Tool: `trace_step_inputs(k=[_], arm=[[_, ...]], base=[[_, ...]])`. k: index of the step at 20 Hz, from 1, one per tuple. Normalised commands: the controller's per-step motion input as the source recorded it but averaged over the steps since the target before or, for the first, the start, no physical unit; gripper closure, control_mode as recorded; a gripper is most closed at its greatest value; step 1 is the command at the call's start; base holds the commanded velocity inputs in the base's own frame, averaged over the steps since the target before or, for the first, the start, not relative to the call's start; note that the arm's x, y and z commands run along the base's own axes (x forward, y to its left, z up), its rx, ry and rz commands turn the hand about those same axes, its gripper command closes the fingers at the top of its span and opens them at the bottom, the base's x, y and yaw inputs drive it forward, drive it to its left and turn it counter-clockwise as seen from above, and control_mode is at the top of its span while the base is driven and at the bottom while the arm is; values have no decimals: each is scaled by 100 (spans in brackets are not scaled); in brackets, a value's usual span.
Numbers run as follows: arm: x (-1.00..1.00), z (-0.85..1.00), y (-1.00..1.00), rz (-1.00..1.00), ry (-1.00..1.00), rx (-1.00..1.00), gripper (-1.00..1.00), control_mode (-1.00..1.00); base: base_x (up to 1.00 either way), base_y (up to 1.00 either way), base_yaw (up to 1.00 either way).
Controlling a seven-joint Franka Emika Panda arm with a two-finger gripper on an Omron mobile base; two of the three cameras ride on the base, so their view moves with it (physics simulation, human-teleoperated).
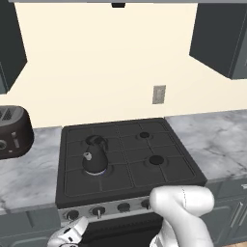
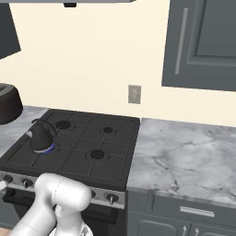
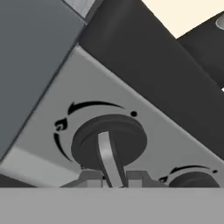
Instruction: The kettle is done boiling. Turn off the stove, then wait for 300 timesteps before moving the kettle to the dining table.
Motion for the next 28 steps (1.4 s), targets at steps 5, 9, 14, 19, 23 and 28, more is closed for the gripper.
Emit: trace_step_inputs(k=[5,9,14,19,23,28], arm=[[1,10,6,0,-8,25,100,-100],[6,12,12,0,-9,24,100,-100],[10,15,15,0,-8,25,100,-100],[12,18,21,-1,-6,24,100,-100],[12,24,17,-2,-3,24,100,-100],[5,31,12,-2,-1,23,100,-100]], base=[[0,0,0],[0,0,0],[0,0,0],[0,0,0],[0,0,0],[0,0,0]])
